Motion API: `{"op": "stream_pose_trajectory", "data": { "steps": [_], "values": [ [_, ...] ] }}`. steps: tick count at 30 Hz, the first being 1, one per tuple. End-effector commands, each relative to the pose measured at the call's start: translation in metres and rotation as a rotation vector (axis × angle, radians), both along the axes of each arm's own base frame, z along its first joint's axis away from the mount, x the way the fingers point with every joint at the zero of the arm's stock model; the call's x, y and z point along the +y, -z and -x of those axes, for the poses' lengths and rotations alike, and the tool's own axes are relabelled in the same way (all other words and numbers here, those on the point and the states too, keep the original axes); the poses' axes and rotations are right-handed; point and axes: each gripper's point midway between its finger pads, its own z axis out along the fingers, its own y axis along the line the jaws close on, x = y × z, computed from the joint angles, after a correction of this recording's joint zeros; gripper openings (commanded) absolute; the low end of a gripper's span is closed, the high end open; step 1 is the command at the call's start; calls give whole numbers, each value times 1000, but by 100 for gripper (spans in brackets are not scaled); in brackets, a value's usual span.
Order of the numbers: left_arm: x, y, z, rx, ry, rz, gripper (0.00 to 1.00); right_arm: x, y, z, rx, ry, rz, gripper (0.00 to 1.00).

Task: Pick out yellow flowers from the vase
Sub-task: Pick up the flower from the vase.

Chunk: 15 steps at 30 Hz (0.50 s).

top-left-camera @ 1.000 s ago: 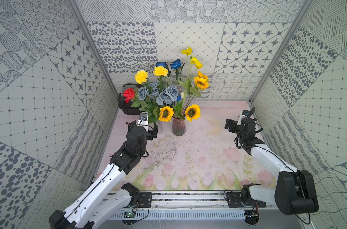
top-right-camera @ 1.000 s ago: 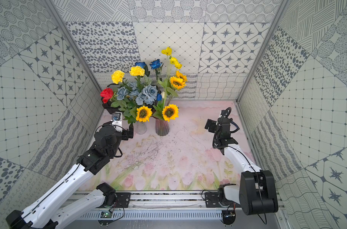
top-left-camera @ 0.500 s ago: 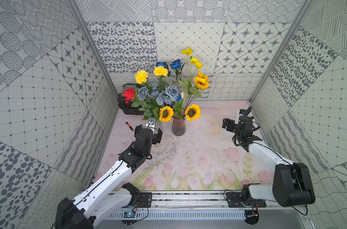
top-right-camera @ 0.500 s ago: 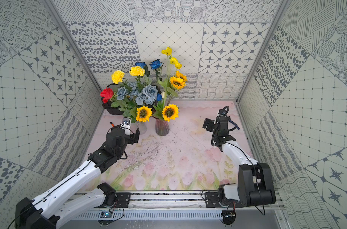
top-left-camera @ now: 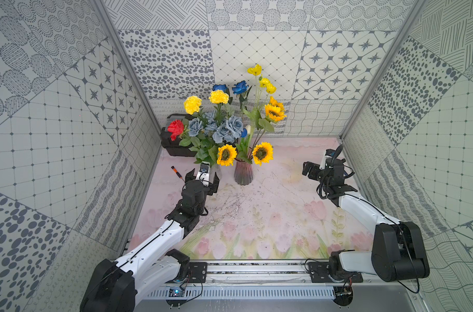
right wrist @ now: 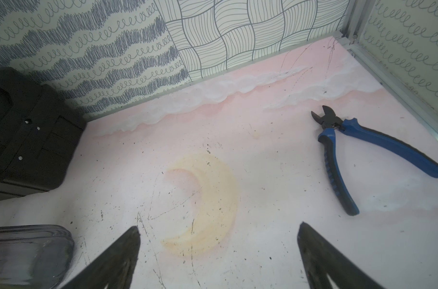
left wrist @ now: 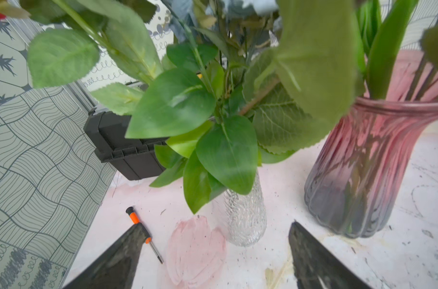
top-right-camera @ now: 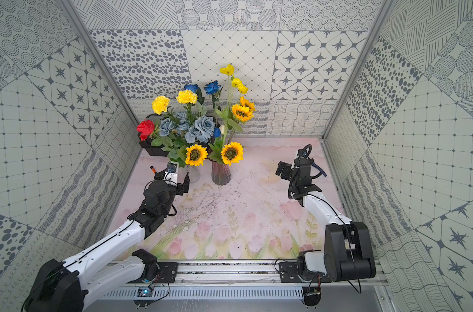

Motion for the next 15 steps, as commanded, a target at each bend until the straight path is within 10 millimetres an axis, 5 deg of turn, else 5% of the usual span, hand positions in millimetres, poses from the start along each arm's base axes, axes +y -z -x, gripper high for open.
{"op": "stream_pose_trajectory", "data": {
  "steps": [1, 9, 15],
  "values": [
    [-20, -65, -3, -252, 134, 101, 91, 5, -3, -8, -8, -6, -25, 98],
    [-42, -77, -5, -272, 253, 96, 94, 6, 3, -13, 23, -17, -15, 98],
    [-34, -77, -13, -336, 212, 85, 95, 12, 7, -18, 35, -35, -41, 98]
  ]
}}
